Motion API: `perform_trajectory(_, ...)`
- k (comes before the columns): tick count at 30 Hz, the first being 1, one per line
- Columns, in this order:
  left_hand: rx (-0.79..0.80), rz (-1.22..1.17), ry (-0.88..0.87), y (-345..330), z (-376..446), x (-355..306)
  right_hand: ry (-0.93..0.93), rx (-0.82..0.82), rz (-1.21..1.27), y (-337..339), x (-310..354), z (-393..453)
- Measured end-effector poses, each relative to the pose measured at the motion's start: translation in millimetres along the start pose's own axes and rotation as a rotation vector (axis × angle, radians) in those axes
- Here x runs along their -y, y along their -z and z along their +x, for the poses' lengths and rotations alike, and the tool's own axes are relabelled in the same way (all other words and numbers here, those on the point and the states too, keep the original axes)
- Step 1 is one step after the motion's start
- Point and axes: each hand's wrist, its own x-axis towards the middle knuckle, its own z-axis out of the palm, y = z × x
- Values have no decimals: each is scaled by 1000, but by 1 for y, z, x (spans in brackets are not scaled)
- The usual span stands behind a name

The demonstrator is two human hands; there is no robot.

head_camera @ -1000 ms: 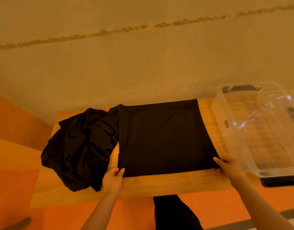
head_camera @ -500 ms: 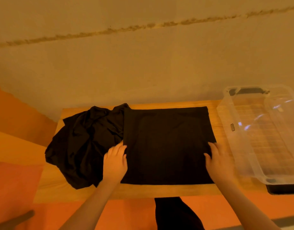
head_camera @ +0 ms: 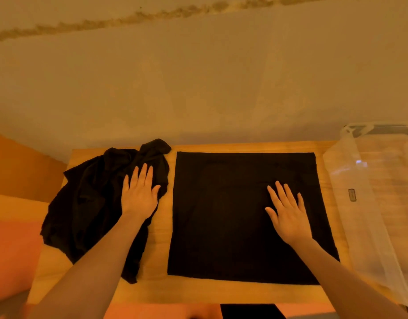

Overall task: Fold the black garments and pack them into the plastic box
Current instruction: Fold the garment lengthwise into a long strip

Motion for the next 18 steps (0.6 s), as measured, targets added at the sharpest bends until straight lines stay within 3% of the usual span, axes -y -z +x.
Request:
perform_trajectory(2,-32,-70,40,3,0,-7,-2,-2,29,3,0,1)
perform_trajectory(4,-186,-150,-9,10,-12,-20,-3,-24,63,8,0,-7)
perform_trajectory(7,-315,-110,-345,3,-61,-52,21,-64,65,10,-4,-45)
perform_trajectory(10,-144,-65,-584,-36,-123,-70,65,-21,39,-9,-19,-102)
perform_trajectory(13,-15,-55,-529,-70,-157,-60,60,18,18,-33,-43,-148)
perform_trajectory(18,39,-40,-519,-75,-181,-42,76,54,-63,-44,-60,-175)
